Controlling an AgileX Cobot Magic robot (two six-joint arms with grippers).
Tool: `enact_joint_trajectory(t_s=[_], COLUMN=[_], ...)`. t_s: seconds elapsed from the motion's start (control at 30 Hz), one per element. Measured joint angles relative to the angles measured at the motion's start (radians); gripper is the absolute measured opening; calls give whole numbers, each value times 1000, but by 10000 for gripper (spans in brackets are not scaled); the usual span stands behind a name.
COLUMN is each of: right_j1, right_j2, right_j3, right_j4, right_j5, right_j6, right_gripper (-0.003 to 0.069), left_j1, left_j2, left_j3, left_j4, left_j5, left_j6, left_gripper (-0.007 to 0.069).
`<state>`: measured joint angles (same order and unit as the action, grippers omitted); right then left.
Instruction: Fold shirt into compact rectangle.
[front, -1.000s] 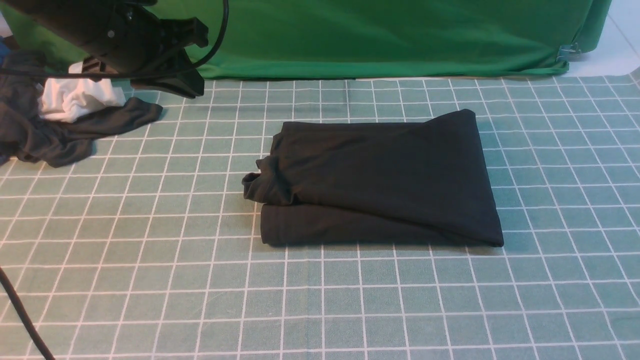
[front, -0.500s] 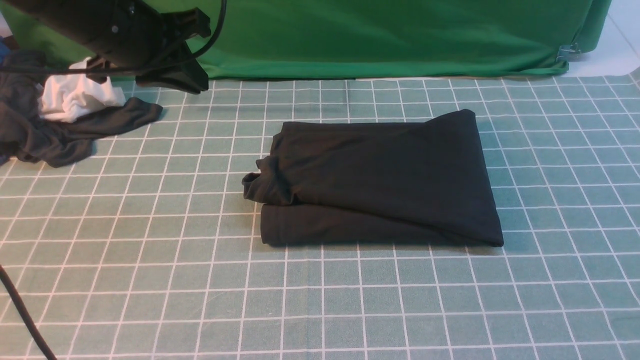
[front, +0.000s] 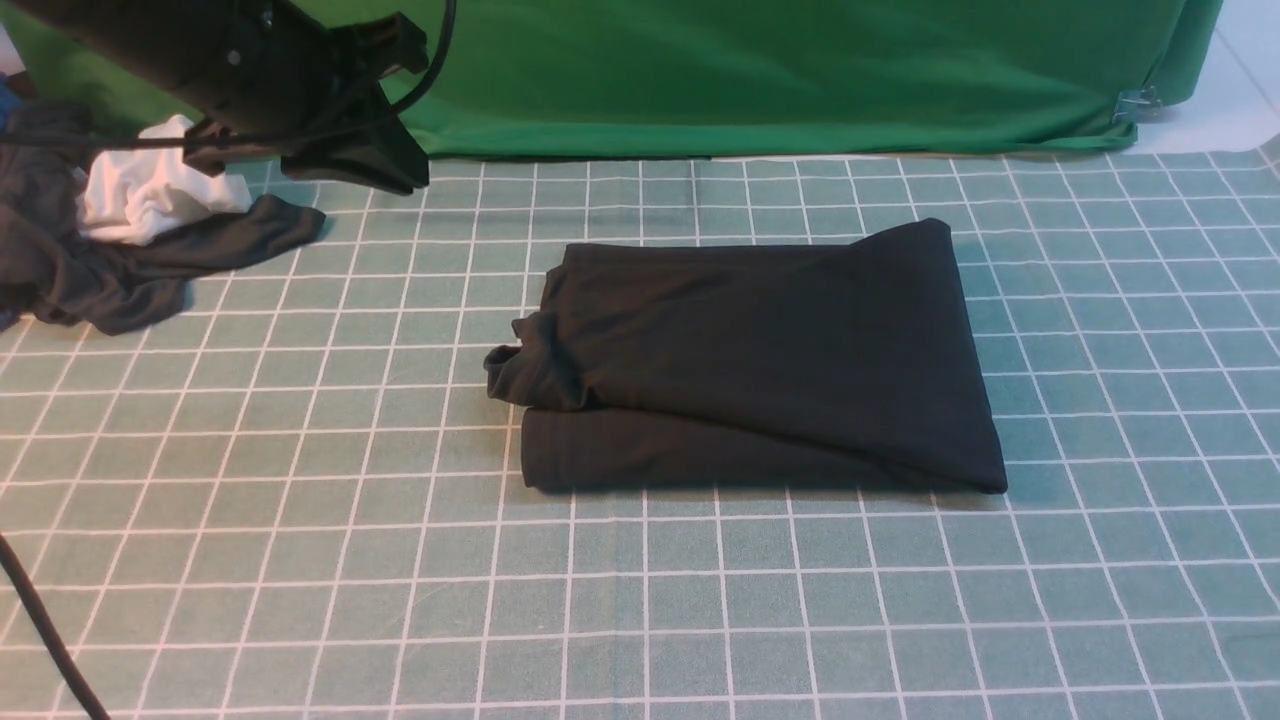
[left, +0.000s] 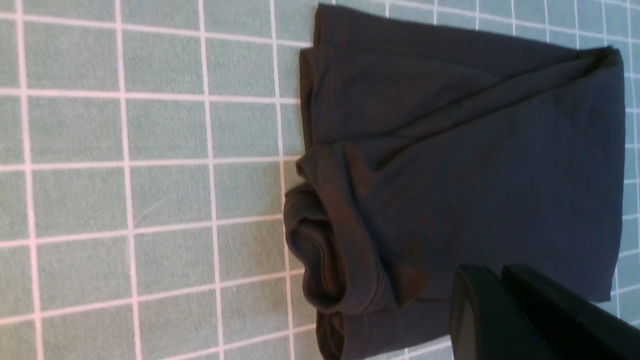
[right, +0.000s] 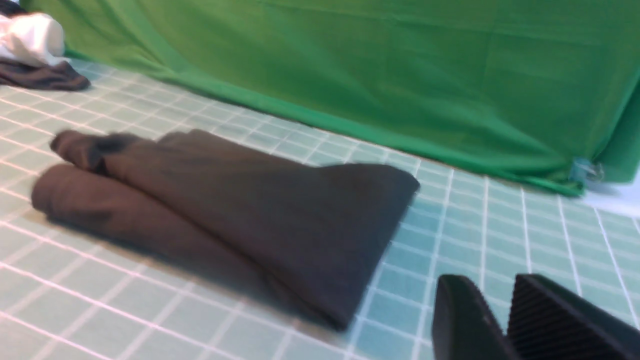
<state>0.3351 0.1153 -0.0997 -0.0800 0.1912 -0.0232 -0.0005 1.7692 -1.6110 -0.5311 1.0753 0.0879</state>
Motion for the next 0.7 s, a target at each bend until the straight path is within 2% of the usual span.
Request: enact_joint_trajectory(t_s=[0.27,0.6,0.7], right_j1=[-92,-95,-95], right_j2=[-113,-114,-114], right_j3=[104,105,105], right_j4=[0,-13,-13], right_j5=[7,41,42], right_j6=[0,0,0], right_gripper=[169,186,186], left_j1=[0,-4,-30], left_j2=[0,-18,-58], left_j3=[0,1,1], left_j4=[7,9,66], left_j5=[20,24,25], left_j6=[0,0,0], left_gripper=[14,14,14])
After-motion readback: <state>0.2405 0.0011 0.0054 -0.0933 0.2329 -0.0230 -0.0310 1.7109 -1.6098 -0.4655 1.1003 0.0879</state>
